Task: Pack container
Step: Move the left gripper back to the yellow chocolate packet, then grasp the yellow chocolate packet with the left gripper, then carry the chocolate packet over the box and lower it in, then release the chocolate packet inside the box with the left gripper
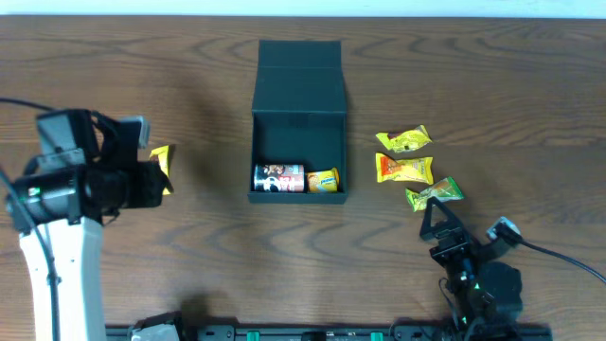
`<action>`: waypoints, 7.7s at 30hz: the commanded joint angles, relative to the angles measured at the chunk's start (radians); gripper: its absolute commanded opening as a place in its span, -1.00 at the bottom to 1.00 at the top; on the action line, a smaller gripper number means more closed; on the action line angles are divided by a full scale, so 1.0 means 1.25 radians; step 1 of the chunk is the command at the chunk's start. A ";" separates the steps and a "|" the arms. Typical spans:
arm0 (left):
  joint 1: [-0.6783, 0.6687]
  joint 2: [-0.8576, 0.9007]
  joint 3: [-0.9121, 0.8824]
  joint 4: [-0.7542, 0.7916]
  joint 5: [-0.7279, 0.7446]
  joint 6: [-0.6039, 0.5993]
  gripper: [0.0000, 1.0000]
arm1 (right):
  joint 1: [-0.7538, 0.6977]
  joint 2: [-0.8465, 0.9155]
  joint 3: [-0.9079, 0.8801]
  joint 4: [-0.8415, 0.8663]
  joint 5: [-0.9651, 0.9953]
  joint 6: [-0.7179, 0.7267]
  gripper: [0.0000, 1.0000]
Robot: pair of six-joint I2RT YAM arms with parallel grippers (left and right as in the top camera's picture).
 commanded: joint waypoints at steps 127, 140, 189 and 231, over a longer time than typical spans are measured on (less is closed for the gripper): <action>-0.541 0.669 0.430 0.250 -0.010 -0.375 -0.88 | 0.000 0.023 -0.002 0.036 -0.315 0.015 0.99; -0.579 0.743 0.428 0.206 0.026 -0.018 -0.88 | 0.000 0.023 -0.002 0.036 -0.319 0.016 0.98; -0.613 0.791 0.429 0.307 -0.184 0.107 -0.88 | 0.000 0.023 -0.002 0.017 -0.322 0.016 0.99; -0.602 0.751 0.410 0.204 -0.035 0.414 -0.88 | 0.000 0.023 -0.002 0.018 -0.303 0.016 0.99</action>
